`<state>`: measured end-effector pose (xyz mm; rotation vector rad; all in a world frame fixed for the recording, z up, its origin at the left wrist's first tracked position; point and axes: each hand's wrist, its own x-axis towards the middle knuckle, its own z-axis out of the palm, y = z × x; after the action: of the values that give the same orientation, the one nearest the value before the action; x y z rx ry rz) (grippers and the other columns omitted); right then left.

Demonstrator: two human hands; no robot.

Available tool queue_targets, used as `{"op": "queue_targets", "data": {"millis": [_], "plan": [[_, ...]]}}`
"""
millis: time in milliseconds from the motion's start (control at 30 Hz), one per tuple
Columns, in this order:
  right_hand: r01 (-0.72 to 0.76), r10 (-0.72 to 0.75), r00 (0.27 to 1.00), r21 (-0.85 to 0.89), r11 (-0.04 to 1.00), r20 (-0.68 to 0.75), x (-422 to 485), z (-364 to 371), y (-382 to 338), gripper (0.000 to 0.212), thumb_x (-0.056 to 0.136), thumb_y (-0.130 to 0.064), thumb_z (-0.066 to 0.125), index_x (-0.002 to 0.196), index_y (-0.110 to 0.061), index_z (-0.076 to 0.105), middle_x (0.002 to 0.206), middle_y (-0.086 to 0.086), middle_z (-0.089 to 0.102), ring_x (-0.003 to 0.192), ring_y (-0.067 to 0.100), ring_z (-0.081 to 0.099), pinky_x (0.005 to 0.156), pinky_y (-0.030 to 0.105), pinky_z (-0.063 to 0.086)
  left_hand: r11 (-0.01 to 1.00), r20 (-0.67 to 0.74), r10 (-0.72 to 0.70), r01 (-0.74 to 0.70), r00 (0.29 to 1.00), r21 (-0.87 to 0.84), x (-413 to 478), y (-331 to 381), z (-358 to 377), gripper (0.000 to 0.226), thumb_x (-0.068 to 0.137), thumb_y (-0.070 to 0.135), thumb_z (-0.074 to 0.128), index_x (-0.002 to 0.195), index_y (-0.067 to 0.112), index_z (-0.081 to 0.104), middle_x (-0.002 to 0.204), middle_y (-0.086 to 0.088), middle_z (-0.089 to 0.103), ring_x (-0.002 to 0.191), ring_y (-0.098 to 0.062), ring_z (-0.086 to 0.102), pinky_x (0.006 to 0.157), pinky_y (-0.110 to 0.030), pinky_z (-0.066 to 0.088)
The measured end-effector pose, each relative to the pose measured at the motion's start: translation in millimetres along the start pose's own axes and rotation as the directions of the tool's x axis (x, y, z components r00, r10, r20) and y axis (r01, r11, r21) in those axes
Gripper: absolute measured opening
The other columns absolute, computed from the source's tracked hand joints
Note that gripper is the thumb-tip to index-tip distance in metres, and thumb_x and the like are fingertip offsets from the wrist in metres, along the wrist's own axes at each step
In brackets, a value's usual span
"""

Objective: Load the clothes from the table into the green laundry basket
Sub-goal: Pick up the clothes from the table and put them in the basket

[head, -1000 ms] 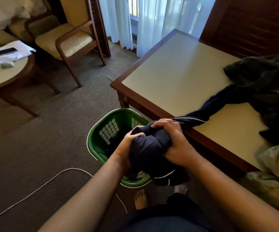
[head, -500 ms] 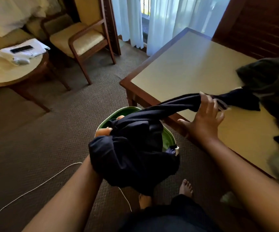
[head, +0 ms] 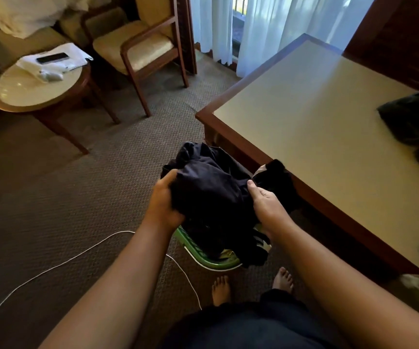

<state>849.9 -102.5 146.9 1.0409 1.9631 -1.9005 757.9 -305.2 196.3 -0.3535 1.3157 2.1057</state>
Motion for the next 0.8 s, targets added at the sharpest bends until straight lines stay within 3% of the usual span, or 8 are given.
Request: {"op": "queue_targets", "data": {"millis": [33,133,233,333,400,500,667,800], "plan": [[0.030,-0.030,1.000,-0.048,0.998,-0.001,-3,-1,-1,0.045,0.098,-0.060,0.047,0.098,-0.024,0.074,0.102,-0.001,0.076,0.100,0.016,0.071,0.098,0.046,0.054,1.000,-0.010,-0.013,0.013,1.000,-0.011,6,-3,-2,0.027,0.093,0.026,0.061,0.101,0.010,0.082,0.108,-0.017,0.077,0.097,-0.027,0.077,0.083,-0.040,0.064],[0.062,-0.067,0.998,-0.289,0.955,-0.008,-4,-8,4,0.044,0.103,-0.051,0.046,0.130,-0.020,0.061,0.128,0.003,0.067,0.113,0.019,0.064,0.100,0.042,0.051,0.995,-0.184,-0.006,0.025,0.983,0.099,29,-18,-12,0.059,0.091,0.035,0.075,0.143,0.020,0.054,0.135,-0.018,0.067,0.118,-0.035,0.069,0.101,-0.055,0.055],[0.008,-0.004,1.000,-0.433,0.901,0.012,-7,-16,14,0.051,0.107,-0.037,0.042,0.154,-0.020,0.037,0.155,0.003,0.043,0.138,0.022,0.046,0.102,0.032,0.040,0.953,-0.257,-0.042,0.116,0.966,0.279,30,-38,-12,0.078,0.101,0.035,0.065,0.164,0.030,0.019,0.156,-0.008,0.048,0.135,-0.029,0.055,0.105,-0.041,0.043],[-0.014,0.021,1.000,-0.463,0.886,0.010,-10,-20,28,0.050,0.108,-0.029,0.041,0.156,-0.021,0.034,0.157,0.001,0.041,0.131,0.020,0.051,0.099,0.029,0.039,0.898,-0.241,-0.079,0.174,0.967,0.403,33,-59,-16,0.075,0.105,0.024,0.059,0.166,0.028,0.014,0.166,-0.008,0.034,0.145,-0.026,0.045,0.098,-0.035,0.037],[-0.042,0.043,0.999,-0.452,0.891,-0.008,-12,-20,38,0.049,0.107,-0.026,0.042,0.155,-0.021,0.037,0.147,0.000,0.052,0.121,0.021,0.059,0.095,0.033,0.047,0.858,-0.218,-0.106,0.200,0.970,0.472,35,-74,-18,0.070,0.105,0.019,0.057,0.165,0.025,0.021,0.168,-0.009,0.030,0.149,-0.026,0.040,0.101,-0.035,0.038],[-0.079,0.085,0.996,-0.435,0.897,-0.006,-12,-19,55,0.049,0.106,-0.025,0.044,0.154,-0.022,0.039,0.126,-0.003,0.062,0.130,0.035,0.055,0.102,0.044,0.049,0.786,-0.193,-0.147,0.233,0.970,0.573,37,-100,-15,0.063,0.105,0.015,0.055,0.163,0.025,0.030,0.166,-0.007,0.036,0.146,-0.023,0.043,0.105,-0.033,0.041],[-0.106,0.140,0.990,-0.501,0.859,0.031,6,-19,85,0.054,0.104,-0.030,0.051,0.155,-0.021,0.036,0.141,0.008,0.058,0.127,0.029,0.058,0.101,0.039,0.048,0.666,-0.179,-0.240,0.296,0.954,0.685,47,-145,-14,0.060,0.105,0.007,0.049,0.161,0.021,0.034,0.156,-0.007,0.048,0.133,-0.022,0.054,0.094,-0.032,0.047],[-0.186,0.212,0.977,-0.551,0.814,-0.017,32,-17,126,0.064,0.096,-0.037,0.064,0.152,-0.015,0.041,0.145,0.012,0.055,0.132,0.029,0.053,0.104,0.037,0.046,0.566,-0.219,-0.328,0.376,0.919,0.734,52,-182,-22,0.063,0.103,0.004,0.050,0.161,0.018,0.032,0.155,-0.011,0.048,0.133,-0.026,0.055,0.099,-0.033,0.048]]}}
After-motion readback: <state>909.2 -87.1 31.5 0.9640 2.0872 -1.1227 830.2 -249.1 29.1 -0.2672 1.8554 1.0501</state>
